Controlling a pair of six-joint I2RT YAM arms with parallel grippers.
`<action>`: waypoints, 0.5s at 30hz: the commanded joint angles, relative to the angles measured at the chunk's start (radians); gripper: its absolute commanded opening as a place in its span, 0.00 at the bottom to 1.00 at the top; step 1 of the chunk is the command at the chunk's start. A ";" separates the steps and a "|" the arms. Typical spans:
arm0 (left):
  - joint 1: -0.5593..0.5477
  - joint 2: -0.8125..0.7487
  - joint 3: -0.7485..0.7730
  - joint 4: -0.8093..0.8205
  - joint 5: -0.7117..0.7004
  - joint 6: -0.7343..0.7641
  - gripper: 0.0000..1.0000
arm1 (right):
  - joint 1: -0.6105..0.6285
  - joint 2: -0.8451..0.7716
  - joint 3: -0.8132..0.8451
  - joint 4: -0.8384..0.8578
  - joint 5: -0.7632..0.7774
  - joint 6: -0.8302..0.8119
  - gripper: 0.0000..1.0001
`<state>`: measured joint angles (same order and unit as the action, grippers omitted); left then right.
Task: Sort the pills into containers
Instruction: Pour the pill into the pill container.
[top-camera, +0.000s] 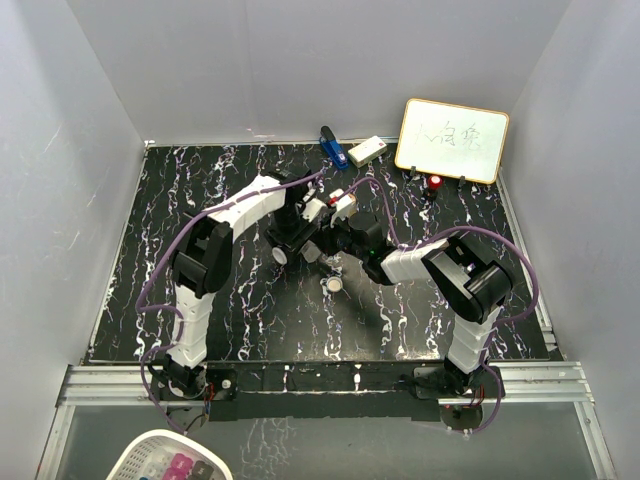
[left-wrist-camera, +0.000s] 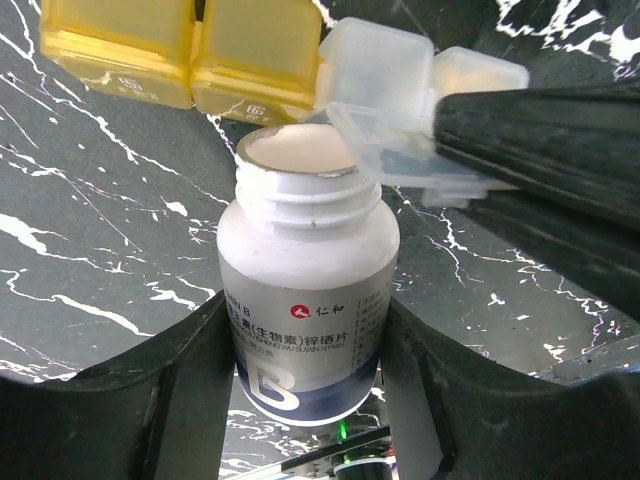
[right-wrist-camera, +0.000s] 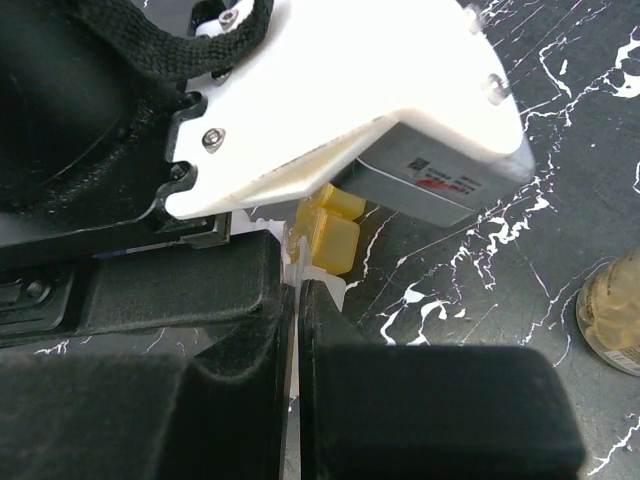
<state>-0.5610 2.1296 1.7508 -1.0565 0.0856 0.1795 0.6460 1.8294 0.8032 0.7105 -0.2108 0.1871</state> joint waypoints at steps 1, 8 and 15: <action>-0.045 -0.064 0.057 -0.035 0.021 0.002 0.00 | 0.010 -0.004 0.025 0.028 -0.016 0.004 0.00; -0.060 -0.016 0.099 -0.102 0.004 0.003 0.00 | 0.010 -0.002 0.025 0.028 -0.013 0.004 0.00; -0.071 -0.061 0.034 -0.038 -0.028 0.006 0.00 | 0.010 -0.002 0.028 0.027 -0.007 0.005 0.00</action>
<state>-0.5999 2.1300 1.8156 -1.1072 0.0494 0.1818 0.6460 1.8324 0.8032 0.6765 -0.2111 0.1871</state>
